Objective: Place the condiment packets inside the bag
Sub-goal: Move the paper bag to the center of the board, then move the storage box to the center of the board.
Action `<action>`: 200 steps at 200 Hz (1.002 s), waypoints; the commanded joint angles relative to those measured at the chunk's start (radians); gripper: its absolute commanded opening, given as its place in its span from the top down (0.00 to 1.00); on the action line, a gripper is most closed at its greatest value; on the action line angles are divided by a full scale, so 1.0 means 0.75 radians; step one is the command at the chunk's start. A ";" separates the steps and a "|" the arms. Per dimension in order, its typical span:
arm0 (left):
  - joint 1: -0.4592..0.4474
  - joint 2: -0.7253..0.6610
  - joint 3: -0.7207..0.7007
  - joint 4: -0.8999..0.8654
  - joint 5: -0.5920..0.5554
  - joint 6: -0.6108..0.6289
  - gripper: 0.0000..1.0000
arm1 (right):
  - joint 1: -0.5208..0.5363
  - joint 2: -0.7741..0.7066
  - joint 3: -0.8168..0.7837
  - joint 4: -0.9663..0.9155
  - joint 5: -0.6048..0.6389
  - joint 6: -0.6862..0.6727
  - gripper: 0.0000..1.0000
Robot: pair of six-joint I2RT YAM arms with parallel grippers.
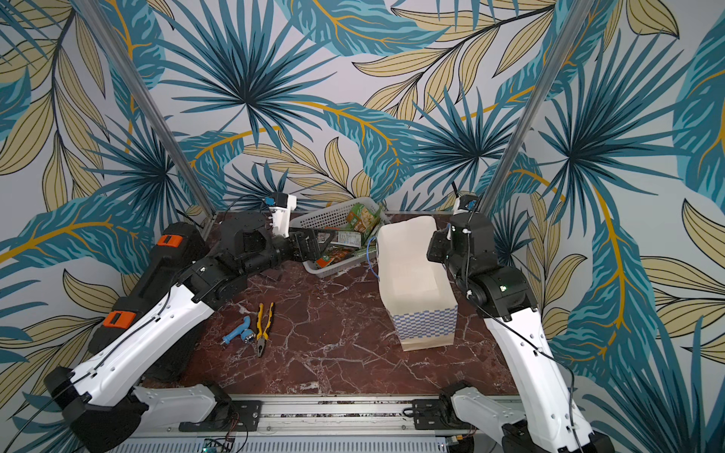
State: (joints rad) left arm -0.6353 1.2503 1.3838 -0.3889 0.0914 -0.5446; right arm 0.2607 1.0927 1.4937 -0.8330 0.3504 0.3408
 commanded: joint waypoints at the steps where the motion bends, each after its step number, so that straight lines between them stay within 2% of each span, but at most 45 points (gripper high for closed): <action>1: -0.005 -0.073 -0.041 -0.002 -0.179 0.037 0.00 | -0.076 -0.009 -0.055 0.017 0.057 0.016 1.00; 18: -0.004 -0.086 -0.079 -0.015 -0.212 0.033 0.00 | -0.129 0.011 -0.068 0.022 0.034 0.034 1.00; 35: -0.004 -0.082 -0.117 -0.020 -0.212 0.025 0.00 | -0.168 0.024 -0.078 0.005 0.077 0.040 0.99; 51: -0.003 -0.077 -0.155 -0.049 -0.254 0.037 0.00 | -0.194 0.011 -0.106 -0.006 0.171 0.036 0.75; 62: -0.004 -0.072 -0.192 -0.067 -0.353 0.047 0.00 | -0.222 -0.005 -0.130 -0.004 0.190 0.029 0.65; 77: 0.019 -0.053 -0.251 -0.075 -0.404 0.043 0.00 | -0.244 -0.020 -0.137 -0.026 0.187 0.026 0.48; 100: 0.056 0.002 -0.311 -0.079 -0.408 0.020 0.00 | -0.247 -0.085 -0.120 -0.061 0.130 0.013 0.36; 119: 0.119 0.054 -0.374 -0.060 -0.393 -0.024 0.00 | -0.247 -0.163 -0.070 -0.087 0.018 0.001 0.19; 137: 0.215 0.124 -0.449 0.016 -0.290 -0.082 0.00 | -0.248 -0.220 -0.014 -0.111 -0.146 -0.001 0.08; 152: 0.279 0.208 -0.464 0.066 -0.170 -0.105 0.00 | -0.247 -0.243 0.013 -0.118 -0.322 0.002 0.06; 175: 0.326 0.351 -0.403 0.086 -0.071 -0.116 0.00 | -0.243 -0.254 -0.006 -0.102 -0.631 0.017 0.06; 200: 0.348 0.511 -0.296 0.081 0.034 -0.129 0.08 | -0.237 -0.276 -0.088 -0.050 -0.847 0.016 0.06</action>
State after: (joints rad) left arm -0.3859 1.5558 1.0748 -0.3626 0.0025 -0.6228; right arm 0.0776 0.8818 1.4899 -0.8864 -0.0353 0.3481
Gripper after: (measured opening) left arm 0.953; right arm 0.941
